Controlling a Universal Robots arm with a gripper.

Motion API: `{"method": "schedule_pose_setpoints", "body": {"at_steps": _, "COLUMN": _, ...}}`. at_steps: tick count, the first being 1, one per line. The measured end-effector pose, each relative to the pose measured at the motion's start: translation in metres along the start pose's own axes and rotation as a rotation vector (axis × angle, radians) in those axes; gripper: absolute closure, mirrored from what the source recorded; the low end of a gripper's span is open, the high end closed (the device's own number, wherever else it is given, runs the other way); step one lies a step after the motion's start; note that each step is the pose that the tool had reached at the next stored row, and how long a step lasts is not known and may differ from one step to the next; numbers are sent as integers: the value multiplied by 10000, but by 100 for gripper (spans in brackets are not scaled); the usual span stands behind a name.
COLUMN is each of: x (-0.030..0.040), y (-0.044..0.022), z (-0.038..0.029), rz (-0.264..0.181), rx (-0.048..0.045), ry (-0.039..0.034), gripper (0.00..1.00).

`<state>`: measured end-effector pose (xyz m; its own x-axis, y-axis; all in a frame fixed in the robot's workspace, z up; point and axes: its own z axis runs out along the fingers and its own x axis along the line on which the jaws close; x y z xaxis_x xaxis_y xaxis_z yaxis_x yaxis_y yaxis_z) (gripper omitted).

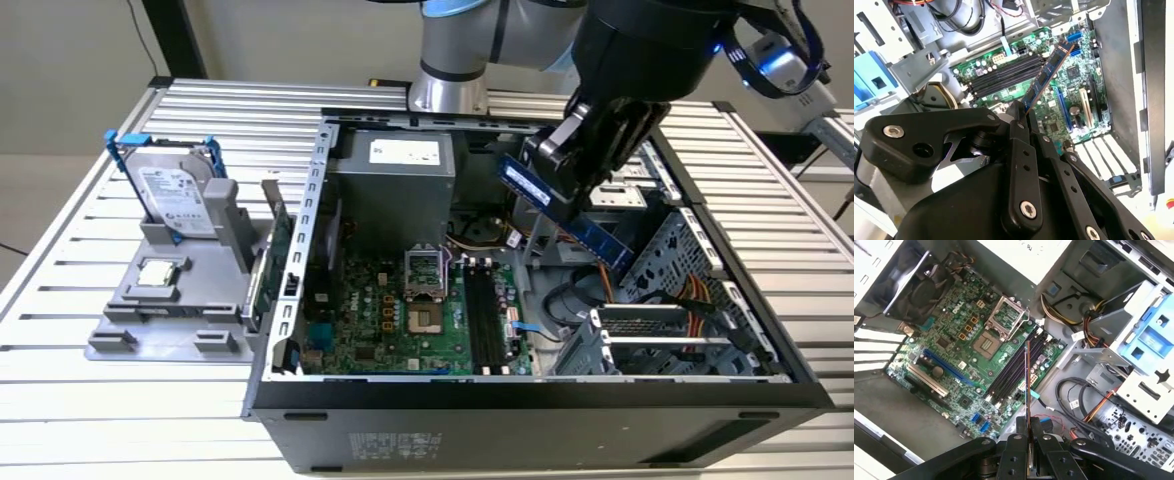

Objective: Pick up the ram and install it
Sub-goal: 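Insert the ram into the slot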

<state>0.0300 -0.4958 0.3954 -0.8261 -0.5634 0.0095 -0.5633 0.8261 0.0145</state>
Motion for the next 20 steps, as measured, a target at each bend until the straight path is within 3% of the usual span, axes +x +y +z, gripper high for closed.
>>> {"method": "schedule_pose_setpoints", "body": {"at_steps": 20, "x": 0, "y": 0, "z": 2, "rz": 1758, "rx": -17, "ry": -26, "gripper": 100}}
